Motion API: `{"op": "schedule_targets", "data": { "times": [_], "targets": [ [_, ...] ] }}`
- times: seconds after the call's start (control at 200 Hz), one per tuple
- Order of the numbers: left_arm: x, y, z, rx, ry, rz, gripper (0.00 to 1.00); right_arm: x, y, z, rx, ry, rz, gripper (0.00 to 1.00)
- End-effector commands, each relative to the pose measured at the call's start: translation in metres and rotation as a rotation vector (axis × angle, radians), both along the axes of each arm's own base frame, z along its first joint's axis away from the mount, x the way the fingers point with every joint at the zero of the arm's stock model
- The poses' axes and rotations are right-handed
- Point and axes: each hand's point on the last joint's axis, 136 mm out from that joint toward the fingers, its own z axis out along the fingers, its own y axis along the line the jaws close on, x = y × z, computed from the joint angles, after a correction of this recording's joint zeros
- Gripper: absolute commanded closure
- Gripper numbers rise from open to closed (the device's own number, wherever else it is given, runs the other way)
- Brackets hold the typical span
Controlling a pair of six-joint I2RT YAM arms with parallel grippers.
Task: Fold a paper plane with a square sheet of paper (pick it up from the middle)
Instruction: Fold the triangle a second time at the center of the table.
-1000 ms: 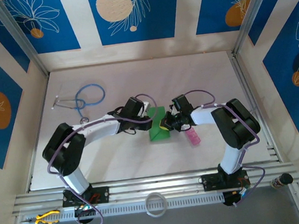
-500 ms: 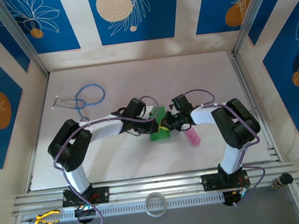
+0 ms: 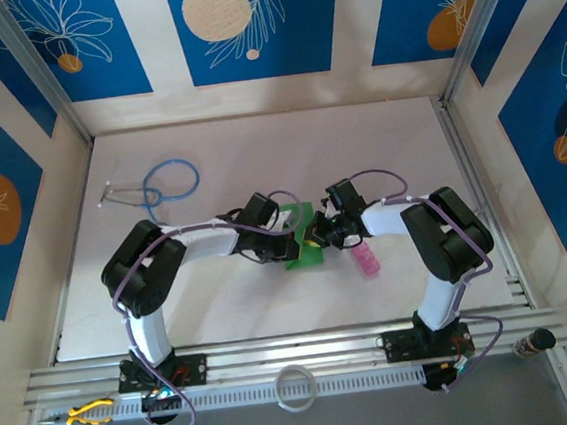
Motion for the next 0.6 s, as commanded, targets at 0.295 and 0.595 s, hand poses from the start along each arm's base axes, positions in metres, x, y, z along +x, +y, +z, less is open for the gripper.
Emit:
{"op": "schedule_targets", "data": {
  "times": [0.295, 0.595],
  "targets": [
    [-0.033, 0.019, -0.026, 0.062, 0.093, -0.004, 0.95, -0.018, -0.016, -0.026, -0.095, 0.094, -0.004, 1.0],
    [-0.053, 0.031, -0.03, 0.051, 0.141, 0.023, 0.95, -0.016, -0.017, -0.025, -0.102, 0.091, -0.002, 1.0]
  ]
}}
